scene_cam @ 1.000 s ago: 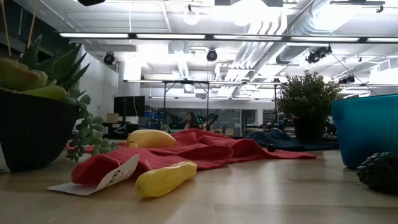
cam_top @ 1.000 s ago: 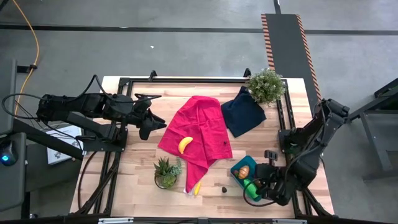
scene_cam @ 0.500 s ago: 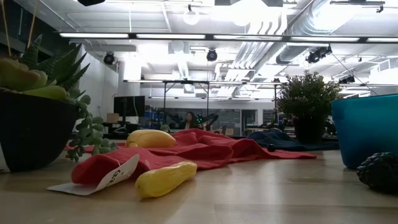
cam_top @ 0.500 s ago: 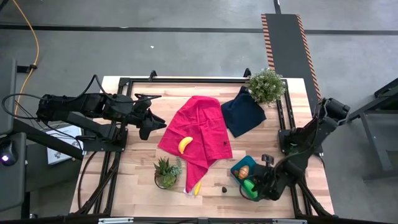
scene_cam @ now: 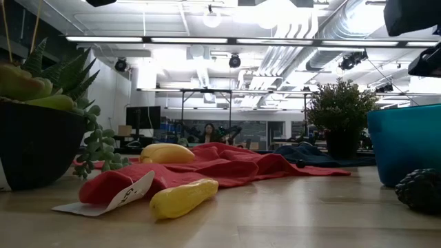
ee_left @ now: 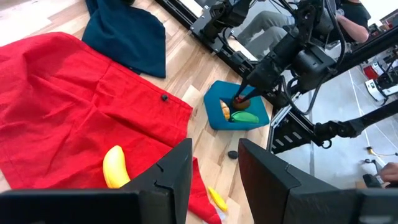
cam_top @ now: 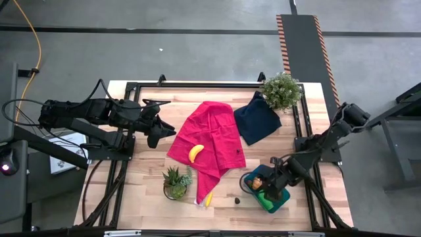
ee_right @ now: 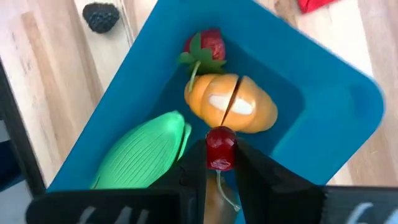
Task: Pick and placing Produce into tupperware
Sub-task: Put the red cherry into the blue bin, then put the blueberry into the blue bin
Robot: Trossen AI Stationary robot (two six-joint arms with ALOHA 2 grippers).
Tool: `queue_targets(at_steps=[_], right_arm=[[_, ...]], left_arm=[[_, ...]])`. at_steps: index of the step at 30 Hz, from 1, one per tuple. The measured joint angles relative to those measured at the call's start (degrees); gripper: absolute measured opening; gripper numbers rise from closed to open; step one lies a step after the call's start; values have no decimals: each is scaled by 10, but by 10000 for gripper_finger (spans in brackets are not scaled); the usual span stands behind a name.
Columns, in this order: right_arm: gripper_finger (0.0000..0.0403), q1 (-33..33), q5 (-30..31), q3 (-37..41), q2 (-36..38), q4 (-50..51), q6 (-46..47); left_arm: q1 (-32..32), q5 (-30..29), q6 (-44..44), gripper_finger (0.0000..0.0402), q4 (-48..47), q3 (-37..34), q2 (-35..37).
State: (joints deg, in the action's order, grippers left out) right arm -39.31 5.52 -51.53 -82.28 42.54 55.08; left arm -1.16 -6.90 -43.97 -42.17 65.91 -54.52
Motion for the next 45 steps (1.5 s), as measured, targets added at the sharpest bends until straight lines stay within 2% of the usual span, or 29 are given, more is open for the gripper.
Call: queue_targets(at_steps=[10,23,32,38,45], right_arm=[[54,2,-19,0,0,0,25],[127,-15,-16,0,0,31,32],[133,-21,-8,-28,7,44,24],[133,16,29,-71,32,74,-28],[133,94,29,-98,48,68,-105]], left_arm=[[0,2,0,117,0,0,0],[0,3,2,117,-21,0,0],[0,4,2,117,-20,0,0],[0,3,23,117,-13,0,0],[0,5,74,117,-16,0,0]])
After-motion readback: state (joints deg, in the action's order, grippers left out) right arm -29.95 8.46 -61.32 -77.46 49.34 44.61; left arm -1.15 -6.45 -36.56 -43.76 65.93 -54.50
